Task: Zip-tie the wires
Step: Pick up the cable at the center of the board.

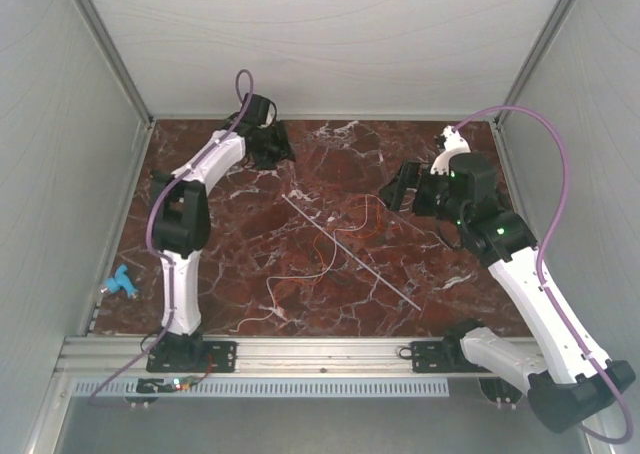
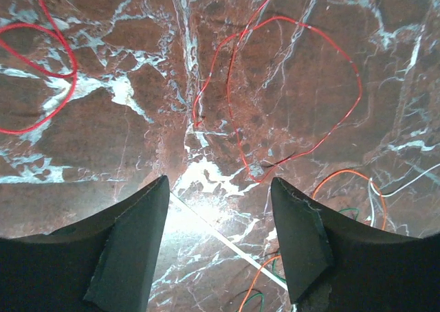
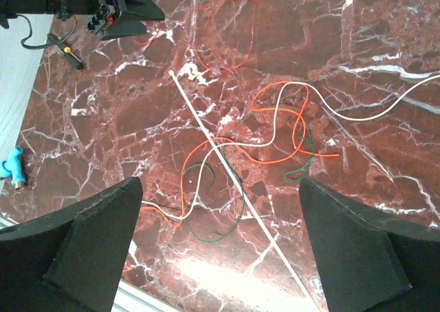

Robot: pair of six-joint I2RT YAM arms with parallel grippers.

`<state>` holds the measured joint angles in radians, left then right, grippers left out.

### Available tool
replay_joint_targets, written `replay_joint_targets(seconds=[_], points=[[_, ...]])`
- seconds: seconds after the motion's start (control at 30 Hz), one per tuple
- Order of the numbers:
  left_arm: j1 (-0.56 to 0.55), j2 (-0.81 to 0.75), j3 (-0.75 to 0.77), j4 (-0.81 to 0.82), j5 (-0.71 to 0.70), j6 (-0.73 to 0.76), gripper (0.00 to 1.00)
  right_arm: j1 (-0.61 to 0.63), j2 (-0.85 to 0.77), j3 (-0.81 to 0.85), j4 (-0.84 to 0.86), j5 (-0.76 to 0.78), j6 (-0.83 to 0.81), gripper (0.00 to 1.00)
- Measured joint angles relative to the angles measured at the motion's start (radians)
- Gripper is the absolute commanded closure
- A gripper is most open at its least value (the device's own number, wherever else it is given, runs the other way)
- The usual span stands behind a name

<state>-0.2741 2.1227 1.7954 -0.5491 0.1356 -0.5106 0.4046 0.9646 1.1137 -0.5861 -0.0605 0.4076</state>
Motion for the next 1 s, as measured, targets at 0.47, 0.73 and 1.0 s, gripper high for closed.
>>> replay_joint_targets(seconds=[0.47,0.73,1.0], points=[[0.015,0.07,-0.01,0.054,0.032,0.028,0.44,-0.002,0.0,0.0,-0.069,0.015,-0.002,0.04],[0.127,-0.006,-0.098,0.084,-0.013,0.026,0.44,-0.006,-0.019,0.0,-0.095,0.029,0.0,0.03],[0.173,-0.007,-0.101,0.099,-0.065,-0.023,0.51,-0.006,-0.043,0.0,-0.123,0.042,0.002,0.03]])
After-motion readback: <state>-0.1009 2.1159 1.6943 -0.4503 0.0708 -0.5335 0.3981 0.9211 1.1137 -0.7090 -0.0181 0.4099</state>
